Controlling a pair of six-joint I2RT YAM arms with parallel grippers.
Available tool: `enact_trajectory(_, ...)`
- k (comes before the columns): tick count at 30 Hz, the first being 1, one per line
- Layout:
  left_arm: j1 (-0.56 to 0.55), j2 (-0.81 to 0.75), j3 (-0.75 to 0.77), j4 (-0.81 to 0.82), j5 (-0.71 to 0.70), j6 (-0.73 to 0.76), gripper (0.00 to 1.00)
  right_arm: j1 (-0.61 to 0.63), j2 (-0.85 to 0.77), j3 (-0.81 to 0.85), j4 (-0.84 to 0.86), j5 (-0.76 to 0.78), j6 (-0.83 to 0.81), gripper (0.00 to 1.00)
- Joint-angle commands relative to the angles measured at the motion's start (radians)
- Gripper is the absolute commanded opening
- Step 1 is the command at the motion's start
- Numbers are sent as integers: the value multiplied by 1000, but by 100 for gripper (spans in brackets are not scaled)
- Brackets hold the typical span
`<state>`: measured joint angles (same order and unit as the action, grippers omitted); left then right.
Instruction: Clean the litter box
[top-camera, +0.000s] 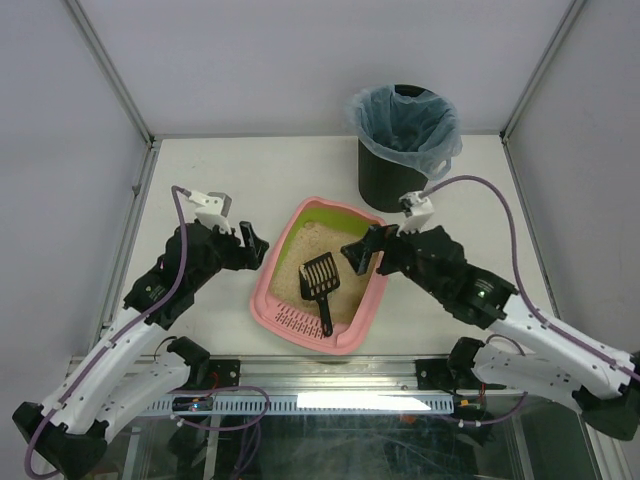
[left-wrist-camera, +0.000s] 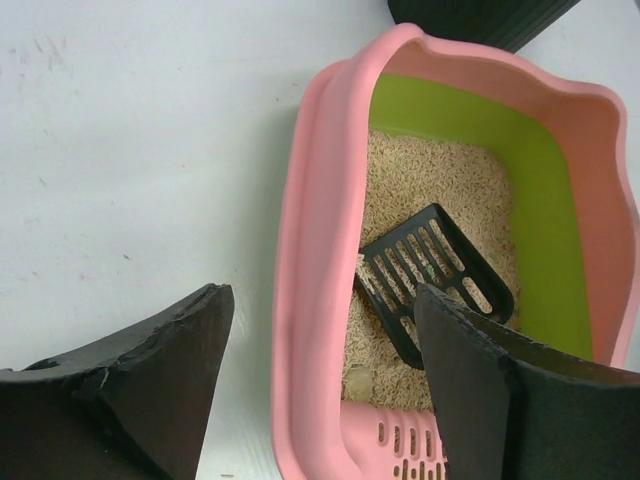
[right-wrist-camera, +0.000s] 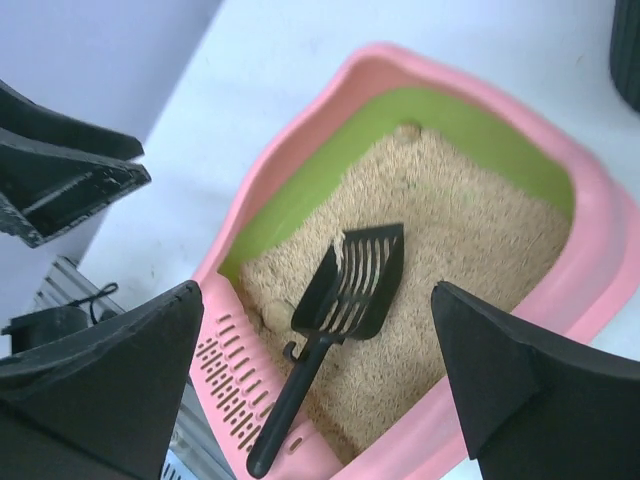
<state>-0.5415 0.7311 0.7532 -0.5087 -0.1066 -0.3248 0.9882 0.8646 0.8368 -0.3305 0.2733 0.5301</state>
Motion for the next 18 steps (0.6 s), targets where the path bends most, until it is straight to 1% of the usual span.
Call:
enact_trajectory(1,5,-78,-13,63,-50,2,77,-103,-142,-28,97,-85,-123,100)
enact_trajectory(2,7,-99,-17,66,-66,-1,79,-140,-174,-28,75,-66,-141,100)
enact_trajectory(4,6,-139,-22,69,-97,-3,82,-173,-250,-43,45,-6,-149,100)
enact_trajectory(7,6,-196,-29,70,-151,-8,88,-180,-396,-90,38,115,-122,100)
enact_trajectory(11,6,-278,-35,59,-226,-37,97,-180,-549,-114,-28,209,-125,100)
enact_trajectory(12,6,-297,-37,52,-250,-51,99,-180,-573,-115,-51,222,-135,100)
enact_trajectory(14,5,-327,-34,32,-302,-95,99,-180,-603,-106,-110,248,-138,100)
enact_trajectory(18,5,-368,1,-67,-393,-168,99,-180,-612,-96,-184,266,-137,100)
